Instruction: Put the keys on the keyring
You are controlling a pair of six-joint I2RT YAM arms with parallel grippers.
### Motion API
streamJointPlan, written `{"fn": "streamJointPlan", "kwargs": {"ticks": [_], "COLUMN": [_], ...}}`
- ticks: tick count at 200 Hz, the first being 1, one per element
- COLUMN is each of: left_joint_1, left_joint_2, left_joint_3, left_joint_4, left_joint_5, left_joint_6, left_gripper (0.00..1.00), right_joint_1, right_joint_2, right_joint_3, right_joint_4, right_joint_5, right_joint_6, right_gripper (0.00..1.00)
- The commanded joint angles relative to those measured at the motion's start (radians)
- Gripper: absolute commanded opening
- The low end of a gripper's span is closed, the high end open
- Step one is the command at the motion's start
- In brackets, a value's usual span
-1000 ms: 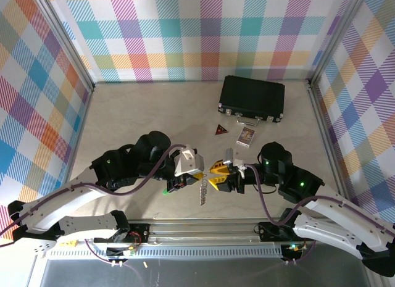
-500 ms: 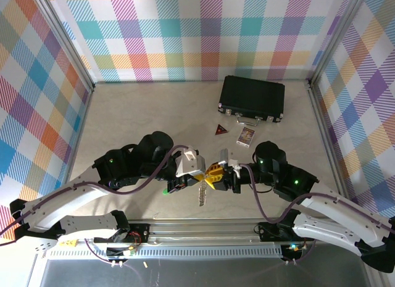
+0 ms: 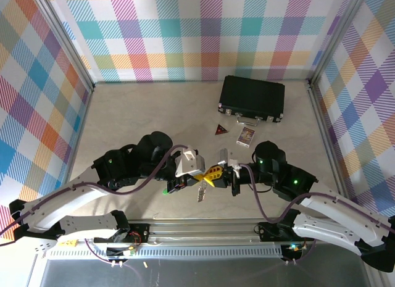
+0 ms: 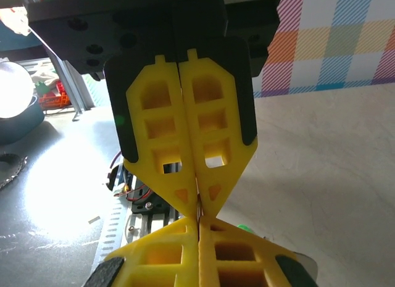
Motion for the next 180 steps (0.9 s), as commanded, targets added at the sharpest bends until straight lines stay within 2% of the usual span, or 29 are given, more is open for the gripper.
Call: {"fn": "streamJointPlan", "kwargs": {"ticks": [1,28,60,92,136,180], "left_joint_1": [0.004,0.039,0.043,0.043,0.043,0.043], "left_joint_2": [-0.089,-0.184,-0.211,-0.216,-0.236,-0.252], "left_joint_3": [-0.079,-0.241,-0.304,-0.302,-0.308,-0.307], "left_joint_4": [0.154,0.382,0.539,0.573,0.588,0.59], "left_joint_5": [0.004,0.089,0.139,0.191,0.205,0.193], "left_joint_6": [-0.076,-0.216,-0.294,-0.313,-0.326,-0.327], "left_gripper": [0.23,0.26,0.27,0.26,0.24,0.3], "right_joint_1": [0.007,0.007,0.007,0.006,0.007,0.007], "right_joint_2": [-0.055,-0.084,-0.103,-0.106,-0.104,-0.117], "right_joint_3": [-0.028,-0.069,-0.112,-0.13,-0.14,-0.143], "right_joint_4": [0.084,0.209,0.333,0.387,0.417,0.416], "right_joint_5": [-0.018,-0.065,-0.1,-0.095,-0.092,-0.073], "right_joint_6": [0.01,0.075,0.126,0.15,0.153,0.141], "right_gripper": [0.0,0.0,0.0,0.0,0.0,0.0]}}
